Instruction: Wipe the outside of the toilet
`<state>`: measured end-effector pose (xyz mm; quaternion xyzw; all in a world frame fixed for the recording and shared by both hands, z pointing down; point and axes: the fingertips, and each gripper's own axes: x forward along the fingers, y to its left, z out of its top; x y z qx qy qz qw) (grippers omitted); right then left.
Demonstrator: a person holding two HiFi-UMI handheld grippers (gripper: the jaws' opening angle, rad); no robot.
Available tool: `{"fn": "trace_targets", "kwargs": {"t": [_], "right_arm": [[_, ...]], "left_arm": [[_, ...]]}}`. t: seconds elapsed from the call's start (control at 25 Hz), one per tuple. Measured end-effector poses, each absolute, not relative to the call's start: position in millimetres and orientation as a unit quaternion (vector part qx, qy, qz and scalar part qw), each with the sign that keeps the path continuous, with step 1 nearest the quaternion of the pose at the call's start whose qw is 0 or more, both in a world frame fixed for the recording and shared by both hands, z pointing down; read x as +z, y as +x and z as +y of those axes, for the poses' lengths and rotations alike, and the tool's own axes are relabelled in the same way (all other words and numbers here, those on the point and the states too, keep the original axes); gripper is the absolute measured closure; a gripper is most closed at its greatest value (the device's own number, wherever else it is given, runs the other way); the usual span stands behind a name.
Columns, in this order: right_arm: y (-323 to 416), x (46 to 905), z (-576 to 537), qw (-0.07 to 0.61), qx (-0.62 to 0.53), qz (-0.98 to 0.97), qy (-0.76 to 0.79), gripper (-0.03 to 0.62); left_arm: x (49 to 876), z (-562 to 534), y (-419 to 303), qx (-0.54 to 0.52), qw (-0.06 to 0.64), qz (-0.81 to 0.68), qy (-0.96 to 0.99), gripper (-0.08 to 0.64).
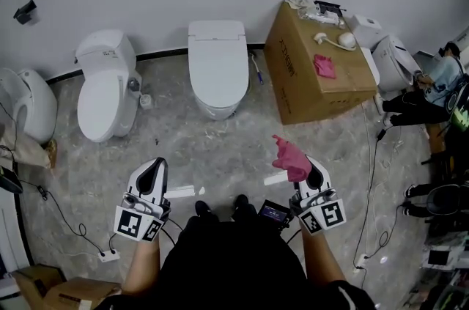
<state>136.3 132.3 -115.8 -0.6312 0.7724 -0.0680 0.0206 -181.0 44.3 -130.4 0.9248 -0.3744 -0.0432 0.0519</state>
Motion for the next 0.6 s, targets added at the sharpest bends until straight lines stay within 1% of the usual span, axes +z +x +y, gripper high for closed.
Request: {"fn": "trace_targets", "kwargs": {"t": [0.28, 0.48, 0.6], "right_arm": [[129.3, -92.9, 123.6, 0.023, -0.078, 0.798, -0.597, 0.520], [125.1, -86.2, 113.3, 0.027, -0.073, 0.816, -0.573, 0.520], [129.7, -83.8, 114.8, 0.033, -0.079, 0.820, -0.566, 0.520]], "left_arm": [[-99.1, 69.3, -144.7, 0.007, 0.041, -0.390, 0.920, 0.543], [-102.8, 65.8, -137.6, 0.000, 0.062, -0.413, 0.908, 0.543], [-102.7, 63.7, -126.7, 0.001, 0.061, -0.409, 0.911, 0.543]]}}
